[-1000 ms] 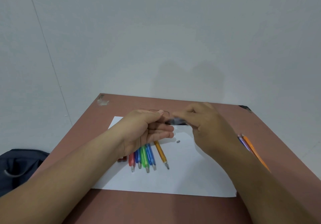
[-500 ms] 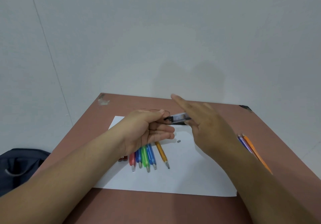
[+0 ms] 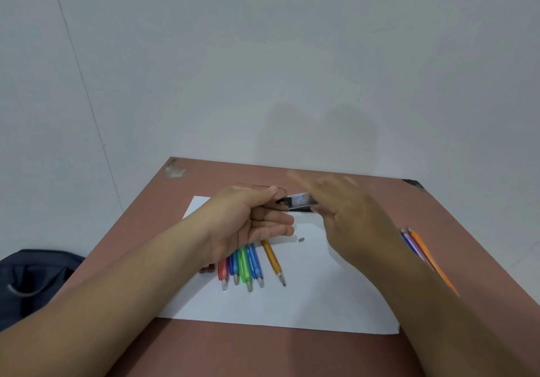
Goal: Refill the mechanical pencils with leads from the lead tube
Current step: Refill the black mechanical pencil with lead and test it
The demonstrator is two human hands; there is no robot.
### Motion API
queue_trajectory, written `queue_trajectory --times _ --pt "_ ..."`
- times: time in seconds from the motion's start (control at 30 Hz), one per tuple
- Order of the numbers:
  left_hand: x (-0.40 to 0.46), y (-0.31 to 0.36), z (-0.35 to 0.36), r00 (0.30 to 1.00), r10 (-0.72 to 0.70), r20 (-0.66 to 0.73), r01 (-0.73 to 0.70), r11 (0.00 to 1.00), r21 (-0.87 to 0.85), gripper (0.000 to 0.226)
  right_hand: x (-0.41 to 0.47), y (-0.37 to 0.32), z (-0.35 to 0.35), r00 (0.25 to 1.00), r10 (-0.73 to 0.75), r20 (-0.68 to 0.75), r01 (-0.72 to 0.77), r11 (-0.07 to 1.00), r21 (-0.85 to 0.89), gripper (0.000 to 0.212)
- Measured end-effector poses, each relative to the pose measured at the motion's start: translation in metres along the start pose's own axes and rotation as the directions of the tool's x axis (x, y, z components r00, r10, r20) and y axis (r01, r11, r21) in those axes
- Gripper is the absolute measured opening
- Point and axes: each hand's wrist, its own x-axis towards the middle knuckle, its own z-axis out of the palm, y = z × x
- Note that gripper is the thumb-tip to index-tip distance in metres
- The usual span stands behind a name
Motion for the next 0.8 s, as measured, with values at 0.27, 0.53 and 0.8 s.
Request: queue_trajectory --times 0.27,0.53,0.8 --pt "0.000 0.001 0.001 1.000 0.002 -0.016 -0.002 1.000 -0.009 0.031 -0.002 -0.004 -0.007 0.998 0.055 -0.002 -0.055 0.997 0.048 0.110" --pt "-0.001 0.001 0.001 1.000 -0.009 -0.018 0.009 1.000 -0.003 0.035 -0.002 -0.002 -0.007 0.995 0.093 0.026 -0.094 0.994 0.063 0.102" --pt "0.001 0.000 0.000 1.000 -0.003 -0.031 0.003 1.000 0.001 0.035 -0.001 -0.004 -0.006 0.992 0.122 0.032 -0.124 0.988 0.091 0.063"
